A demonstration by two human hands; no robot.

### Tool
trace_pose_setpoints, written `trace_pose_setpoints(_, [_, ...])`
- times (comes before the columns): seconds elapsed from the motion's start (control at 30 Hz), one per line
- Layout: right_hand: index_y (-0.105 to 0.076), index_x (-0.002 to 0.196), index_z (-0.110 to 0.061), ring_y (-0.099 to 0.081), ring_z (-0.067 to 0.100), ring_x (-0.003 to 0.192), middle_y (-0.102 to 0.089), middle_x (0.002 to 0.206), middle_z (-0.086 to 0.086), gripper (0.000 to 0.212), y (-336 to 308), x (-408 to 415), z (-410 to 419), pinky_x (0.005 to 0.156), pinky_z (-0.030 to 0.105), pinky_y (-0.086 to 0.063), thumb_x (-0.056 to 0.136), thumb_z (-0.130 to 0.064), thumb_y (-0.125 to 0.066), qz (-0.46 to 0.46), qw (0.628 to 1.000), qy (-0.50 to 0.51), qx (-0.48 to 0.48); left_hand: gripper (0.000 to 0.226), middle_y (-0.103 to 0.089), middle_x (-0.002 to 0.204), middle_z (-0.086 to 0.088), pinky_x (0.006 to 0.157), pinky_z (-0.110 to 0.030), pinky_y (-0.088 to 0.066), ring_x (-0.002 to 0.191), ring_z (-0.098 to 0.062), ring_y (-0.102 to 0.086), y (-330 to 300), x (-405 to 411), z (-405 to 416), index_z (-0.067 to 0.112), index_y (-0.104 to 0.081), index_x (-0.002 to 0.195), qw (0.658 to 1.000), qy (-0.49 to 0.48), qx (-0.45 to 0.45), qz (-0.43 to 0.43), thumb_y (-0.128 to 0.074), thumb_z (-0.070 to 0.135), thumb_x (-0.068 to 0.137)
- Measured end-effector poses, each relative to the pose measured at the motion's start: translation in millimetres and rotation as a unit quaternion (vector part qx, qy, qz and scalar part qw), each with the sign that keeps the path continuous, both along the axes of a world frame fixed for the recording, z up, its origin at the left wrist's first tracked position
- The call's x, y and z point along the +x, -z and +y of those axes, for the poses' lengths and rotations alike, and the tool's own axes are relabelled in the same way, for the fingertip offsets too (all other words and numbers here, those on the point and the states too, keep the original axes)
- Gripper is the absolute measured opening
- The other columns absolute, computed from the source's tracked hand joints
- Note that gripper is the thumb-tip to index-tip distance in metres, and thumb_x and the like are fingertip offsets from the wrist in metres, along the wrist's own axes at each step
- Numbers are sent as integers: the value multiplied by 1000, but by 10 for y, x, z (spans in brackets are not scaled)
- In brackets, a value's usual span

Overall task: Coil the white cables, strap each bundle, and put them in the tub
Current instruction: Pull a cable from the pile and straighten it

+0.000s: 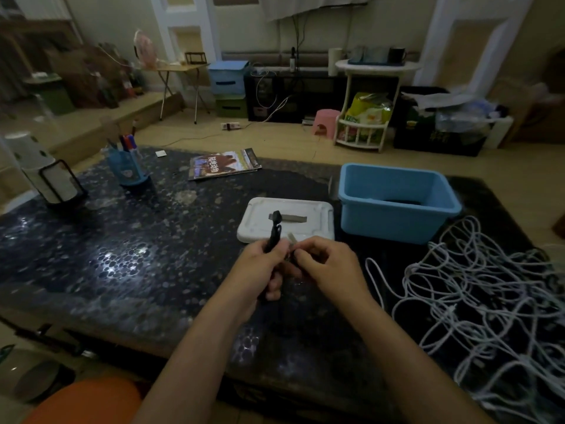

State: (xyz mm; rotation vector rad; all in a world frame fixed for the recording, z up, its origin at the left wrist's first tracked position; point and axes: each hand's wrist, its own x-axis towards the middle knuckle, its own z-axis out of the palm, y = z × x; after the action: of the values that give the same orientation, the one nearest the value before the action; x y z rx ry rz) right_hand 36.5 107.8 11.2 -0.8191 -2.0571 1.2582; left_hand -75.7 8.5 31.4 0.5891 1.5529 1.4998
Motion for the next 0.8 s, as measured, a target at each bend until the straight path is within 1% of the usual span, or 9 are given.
trace_pose_setpoints(0.13, [-77,88,-29,-67,-7,78,-73,79,-18,7,-150,364,73,71,13,-52,88,-25,-72,24,997,68,41,24,-72,82,-12,38,-22,-30,43,-10,-37,-89,248,133,11,-61,113,999,37,-11,8,-49,29,104])
trace_pose_setpoints(0.23, [-76,87,-29,-68,-4,75,-73,76,-18,5,-191,592,127,70,20,-54,88,-27,-72,28,991,114,64,23,-69,80,-11,37,-19,-25,42,-9,-32,-146,446,251,3,-61,109,995,73,33,-52,-52,24,102])
trace_pose_setpoints(0.33, [-78,89,-28,-70,0,75,-74,76,-15,7,-216,797,190,72,29,-58,89,-25,-72,39,989,135,50,18,-65,76,-9,36,-18,-24,39,-8,-33,-180,668,398,5,-62,105,992,70,45,-92,-53,20,101])
trace_pose_setpoints(0.47, [-78,87,-29,-69,0,73,-74,75,-15,7,-273,1065,320,67,25,-55,89,-25,-73,34,987,149,41,10,-58,67,-2,35,-18,-24,39,-8,-33,-189,895,574,6,-61,103,994,50,41,-86,-56,14,99])
trace_pose_setpoints(0.53, [-78,84,-27,-68,1,69,-74,72,-12,5,-302,1204,381,64,20,-51,88,-25,-75,38,991,128,-11,13,-53,65,-1,35,-19,-26,39,-9,-33,-201,970,648,3,-61,107,997,55,44,-38,-57,11,98])
trace_pose_setpoints(0.6, [-75,77,-20,-66,7,63,-72,67,-4,14,-322,1338,427,61,22,-50,87,-30,-75,44,990,113,-74,11,-53,61,1,35,-20,-29,37,-8,-36,-211,1057,707,4,-64,105,993,82,48,70,-59,10,97])
trace_pose_setpoints(0.67, [-70,76,-10,-60,13,58,-67,61,2,21,-337,1470,470,56,23,-48,88,-26,-75,39,987,102,-122,6,-60,60,11,43,-15,-38,42,-1,-49,-227,1158,758,14,-66,96,972,124,68,188,-64,9,95])
trace_pose_setpoints(0.73, [-66,83,-6,-59,12,56,-65,62,3,11,-378,1595,505,55,19,-50,90,-14,-71,48,976,68,-200,15,-71,77,12,63,-17,-49,70,1,-66,-217,1233,804,24,-66,94,949,154,78,264,-68,9,92])
trace_pose_setpoints(0.8, [-68,95,-6,-65,8,60,-68,72,3,5,-411,1729,533,58,19,-54,90,-6,-68,48,963,31,-265,19,-74,96,4,84,-29,-54,93,-10,-69,-191,1279,838,29,-66,95,939,160,70,295,-68,10,92])
